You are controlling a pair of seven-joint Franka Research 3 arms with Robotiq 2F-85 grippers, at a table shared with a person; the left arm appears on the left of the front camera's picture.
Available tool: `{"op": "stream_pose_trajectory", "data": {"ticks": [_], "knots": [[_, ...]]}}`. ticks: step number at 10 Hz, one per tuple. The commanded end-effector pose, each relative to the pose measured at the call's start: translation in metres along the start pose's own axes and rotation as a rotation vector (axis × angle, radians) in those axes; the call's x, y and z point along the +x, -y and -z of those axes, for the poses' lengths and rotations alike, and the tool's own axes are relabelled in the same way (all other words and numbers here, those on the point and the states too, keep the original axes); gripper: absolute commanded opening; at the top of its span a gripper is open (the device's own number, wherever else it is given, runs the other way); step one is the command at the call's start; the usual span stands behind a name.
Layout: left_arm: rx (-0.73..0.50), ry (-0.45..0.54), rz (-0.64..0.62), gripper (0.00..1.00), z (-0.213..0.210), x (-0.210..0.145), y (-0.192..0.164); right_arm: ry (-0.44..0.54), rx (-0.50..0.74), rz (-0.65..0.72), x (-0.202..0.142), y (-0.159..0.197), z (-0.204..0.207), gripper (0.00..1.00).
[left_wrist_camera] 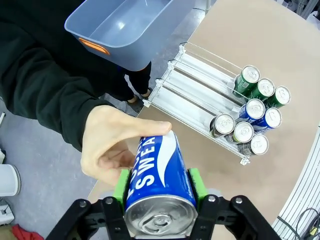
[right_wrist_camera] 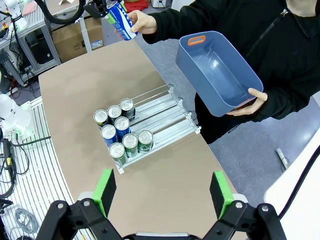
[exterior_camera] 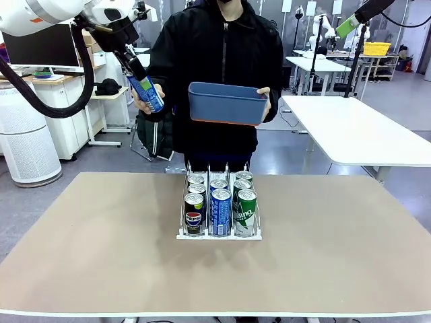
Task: Fill the beverage cans into the dispenser.
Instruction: Pick up the Ionic drink handed by the human, then place the picked Ionic drink in the line of the Automatic Can Dispenser with the same cans.
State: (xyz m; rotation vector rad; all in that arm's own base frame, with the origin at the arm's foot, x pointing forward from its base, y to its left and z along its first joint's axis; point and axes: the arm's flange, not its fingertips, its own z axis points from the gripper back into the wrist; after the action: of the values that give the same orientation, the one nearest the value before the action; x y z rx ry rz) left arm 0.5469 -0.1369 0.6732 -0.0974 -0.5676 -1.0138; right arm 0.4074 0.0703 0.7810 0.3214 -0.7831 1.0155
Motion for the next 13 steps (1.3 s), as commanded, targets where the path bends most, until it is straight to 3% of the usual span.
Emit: {"op": "stream_pose_trajectory", "data": {"ticks": [1,2,6,7,13], "knots": [[0.011,-0.022,-0.02,0.21,0.0001,0.0005,-0.0015,-0.003,0.01,0.001,-0.0015,-0.0002,-0.0005,1.0],[-0.001,-0.022,-0.021,0.01,-0.0008,-0.0002,-0.0013,-0.003,0.01,0.001,-0.0015,-0.0002,-0.0005,1.0],[-0.002,0.015,-0.089,0.0,-0.0044,0.0005,-0.0017,-0.003,0.01,0.001,-0.0015,-0.0002,-0.0005,1.0],[0.0,0.0,-0.014,0.0,-0.0012,0.0003,-0.0005,-0.003,0.01,0.001,-0.0015,-0.0002,-0.0005,1.0],[0.0,0.0,-0.014,0.0,-0.0012,0.0003,-0.0005,-0.003,0.01,0.001,-0.0015,-0.0002,-0.0005,1.0]]}}
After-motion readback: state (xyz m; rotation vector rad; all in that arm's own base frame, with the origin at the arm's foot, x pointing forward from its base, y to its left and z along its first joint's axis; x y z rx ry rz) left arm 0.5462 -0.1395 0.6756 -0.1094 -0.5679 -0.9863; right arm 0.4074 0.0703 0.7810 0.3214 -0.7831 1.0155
